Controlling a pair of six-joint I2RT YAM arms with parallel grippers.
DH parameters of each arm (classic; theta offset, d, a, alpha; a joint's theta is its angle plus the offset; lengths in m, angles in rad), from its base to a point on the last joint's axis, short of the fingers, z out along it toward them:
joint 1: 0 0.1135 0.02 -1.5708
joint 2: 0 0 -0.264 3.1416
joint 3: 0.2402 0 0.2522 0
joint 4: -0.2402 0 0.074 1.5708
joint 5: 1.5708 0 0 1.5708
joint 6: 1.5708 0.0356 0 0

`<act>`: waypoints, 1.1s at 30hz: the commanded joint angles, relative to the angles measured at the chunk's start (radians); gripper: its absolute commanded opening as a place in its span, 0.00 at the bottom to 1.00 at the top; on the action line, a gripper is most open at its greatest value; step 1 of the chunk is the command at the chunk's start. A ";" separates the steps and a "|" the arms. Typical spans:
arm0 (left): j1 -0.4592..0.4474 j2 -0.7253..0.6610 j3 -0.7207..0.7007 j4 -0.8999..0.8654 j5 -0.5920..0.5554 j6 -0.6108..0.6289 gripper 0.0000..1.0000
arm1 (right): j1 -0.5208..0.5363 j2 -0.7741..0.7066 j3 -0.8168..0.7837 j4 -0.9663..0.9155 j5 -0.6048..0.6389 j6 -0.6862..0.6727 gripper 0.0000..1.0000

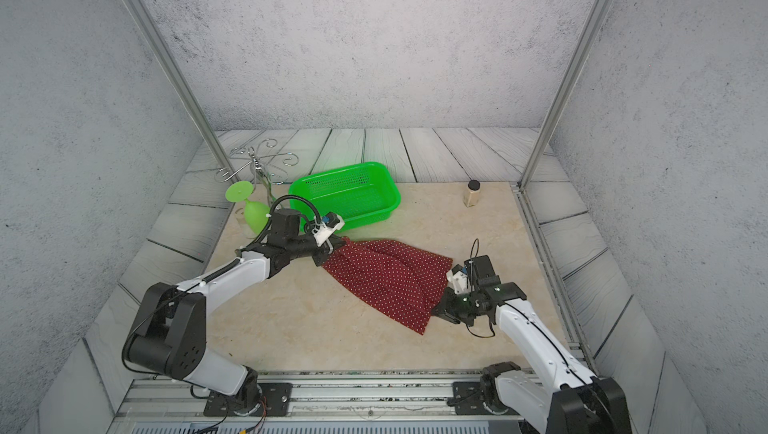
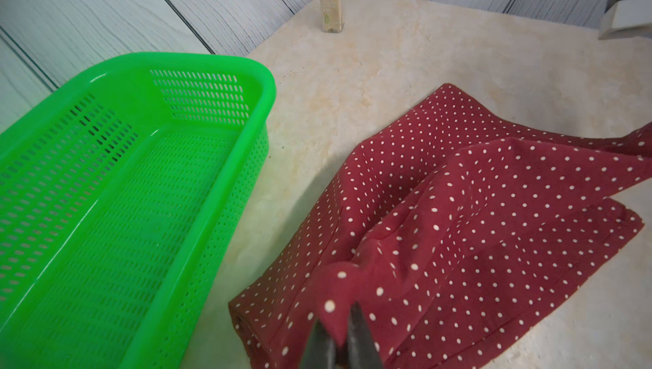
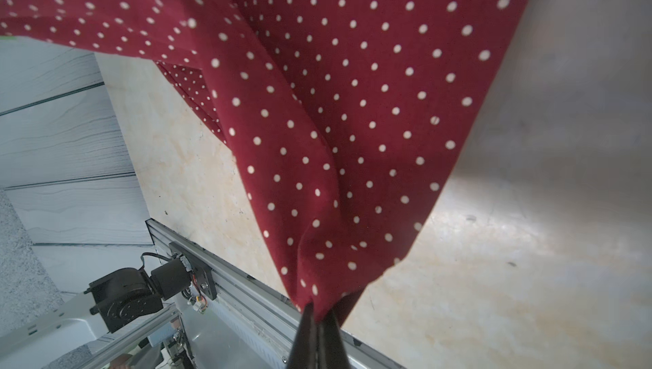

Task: Roll up the skirts
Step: Fold the skirt at the center of the board, then adjust the skirt at the center of the board.

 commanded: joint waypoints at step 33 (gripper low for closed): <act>0.142 0.113 -0.070 -0.066 0.101 -1.336 0.54 | 0.060 0.558 0.111 0.490 0.119 0.161 0.32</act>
